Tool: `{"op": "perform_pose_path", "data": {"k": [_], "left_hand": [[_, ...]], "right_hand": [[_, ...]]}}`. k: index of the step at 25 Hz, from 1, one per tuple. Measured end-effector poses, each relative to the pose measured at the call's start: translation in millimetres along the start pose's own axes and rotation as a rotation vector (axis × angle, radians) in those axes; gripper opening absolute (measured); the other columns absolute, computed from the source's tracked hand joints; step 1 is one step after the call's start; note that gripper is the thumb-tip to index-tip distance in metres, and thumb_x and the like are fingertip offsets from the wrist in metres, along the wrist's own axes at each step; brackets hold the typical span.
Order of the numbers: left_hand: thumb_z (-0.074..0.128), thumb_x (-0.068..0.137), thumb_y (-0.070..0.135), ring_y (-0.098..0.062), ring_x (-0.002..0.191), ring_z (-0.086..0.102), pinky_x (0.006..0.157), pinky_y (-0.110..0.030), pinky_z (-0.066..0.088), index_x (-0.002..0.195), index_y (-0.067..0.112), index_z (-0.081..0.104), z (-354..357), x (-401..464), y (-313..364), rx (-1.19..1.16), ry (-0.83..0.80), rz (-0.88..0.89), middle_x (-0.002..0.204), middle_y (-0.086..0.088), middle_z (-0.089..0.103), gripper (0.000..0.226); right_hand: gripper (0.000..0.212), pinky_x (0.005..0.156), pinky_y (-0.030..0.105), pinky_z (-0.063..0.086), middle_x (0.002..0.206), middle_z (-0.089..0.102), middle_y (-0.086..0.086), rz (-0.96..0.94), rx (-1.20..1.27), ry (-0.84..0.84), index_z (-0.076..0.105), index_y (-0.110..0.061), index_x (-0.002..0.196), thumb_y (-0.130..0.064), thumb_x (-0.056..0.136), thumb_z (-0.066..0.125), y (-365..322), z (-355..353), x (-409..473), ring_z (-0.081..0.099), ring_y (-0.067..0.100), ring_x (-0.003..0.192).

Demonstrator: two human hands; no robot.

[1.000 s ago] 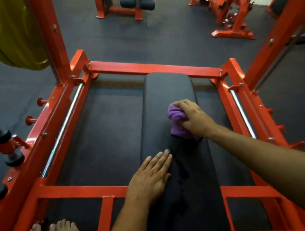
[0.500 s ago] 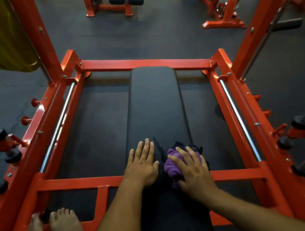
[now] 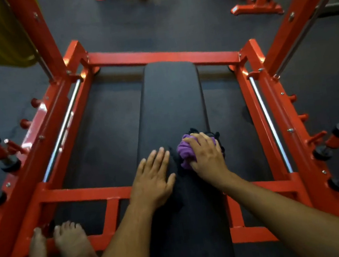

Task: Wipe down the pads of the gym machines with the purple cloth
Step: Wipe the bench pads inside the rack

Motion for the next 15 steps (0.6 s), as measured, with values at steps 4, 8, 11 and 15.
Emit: {"op": "perform_pose_path", "data": {"k": [4,8,11,15], "left_hand": [[0.045,0.094,0.042,-0.033,0.142,0.049,0.119,-0.049,0.032,0.151,0.005,0.05,7.1,22.7,5.0,-0.012,0.157,0.003,0.157,-0.016,0.047,0.068],[0.033,0.097,0.06,-0.019,0.158,0.02,0.127,-0.052,0.016,0.162,0.018,0.031,15.9,34.9,8.4,0.011,0.154,-0.068,0.17,-0.004,0.024,0.078],[0.033,0.098,0.06,-0.017,0.158,0.017,0.128,-0.05,0.014,0.163,0.019,0.03,14.5,34.1,5.6,0.024,0.185,-0.08,0.171,-0.002,0.021,0.077],[0.034,0.099,0.058,-0.017,0.158,0.018,0.128,-0.05,0.014,0.163,0.019,0.03,15.8,33.4,5.5,0.026,0.198,-0.092,0.171,-0.002,0.022,0.075]], "right_hand": [[0.059,0.112,0.034,0.038,0.132,0.058,0.002,-0.029,0.518,-0.014,0.06,-0.022,0.127,-0.011,0.069,0.057,31.8,-23.3,-20.2,0.053,0.023,0.127],[0.027,0.087,0.021,0.049,0.112,0.065,-0.001,0.369,0.87,0.208,0.059,-0.027,0.114,-0.026,0.088,0.068,102.6,-21.1,60.6,0.064,0.011,0.096],[0.022,0.055,0.01,0.039,0.078,0.055,-0.008,0.468,1.101,0.212,0.052,-0.015,0.111,-0.03,0.098,0.062,100.7,8.3,116.4,0.048,-0.001,0.058],[0.029,0.052,0.017,0.035,0.064,0.049,-0.011,0.507,1.013,0.191,0.059,-0.021,0.119,-0.031,0.094,0.069,94.7,17.5,96.6,0.043,0.001,0.053]]}}
Point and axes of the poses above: each hand's wrist, its own x-axis towards the middle knuckle, its own z-axis out of the palm, y = z × x, the point moved 3 cm from there along x, towards the middle knuckle
